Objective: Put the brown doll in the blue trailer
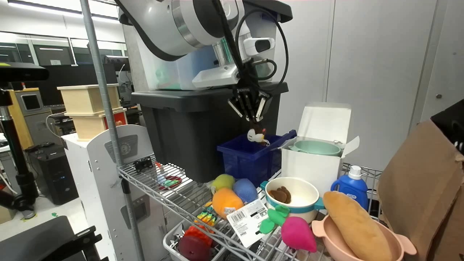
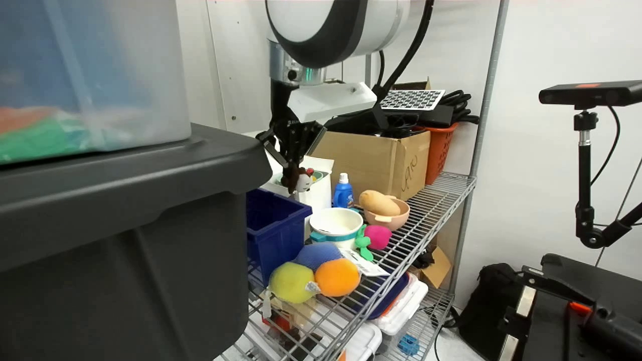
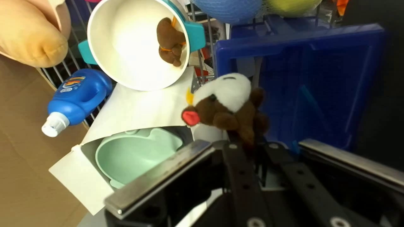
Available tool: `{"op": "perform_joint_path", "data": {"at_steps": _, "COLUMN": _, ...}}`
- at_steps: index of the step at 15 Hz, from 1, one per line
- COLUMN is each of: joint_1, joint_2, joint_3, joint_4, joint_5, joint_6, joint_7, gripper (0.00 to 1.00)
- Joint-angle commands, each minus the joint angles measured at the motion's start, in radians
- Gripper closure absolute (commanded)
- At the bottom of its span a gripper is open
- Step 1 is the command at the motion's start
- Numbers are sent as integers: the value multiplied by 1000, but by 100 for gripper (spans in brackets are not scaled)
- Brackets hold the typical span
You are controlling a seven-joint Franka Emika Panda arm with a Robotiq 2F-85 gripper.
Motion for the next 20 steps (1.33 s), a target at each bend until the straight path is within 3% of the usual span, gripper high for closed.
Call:
{"op": "perform_joint_path", "data": {"at_steps": 1, "joint_1": 12, "joint_2": 27, "joint_3": -8, "joint_4": 50, "joint_5": -17, "joint_6": -22, "joint_7": 23, "gripper": 64}}
{"op": "perform_joint_path", "data": {"at_steps": 3, "joint_1": 11, "joint_2": 30, "joint_3": -9, "joint_4": 56, "joint_5": -13, "joint_6": -30, "joint_7": 25, "gripper": 58}}
{"op": "perform_joint_path", "data": {"at_steps": 11, "joint_1": -3, "joint_2": -10, "joint_3": -20, "joint_4": 16, "joint_5": -14, "joint_6": -26, "joint_7": 16, "gripper": 2}}
{"op": "perform_joint_path", "data": {"at_steps": 20, "joint_1": -43, "joint_2": -173, "joint_3": -8, "joint_4": -139, "joint_5": -21, "joint_6": -74, "joint_7": -54, "gripper": 0}}
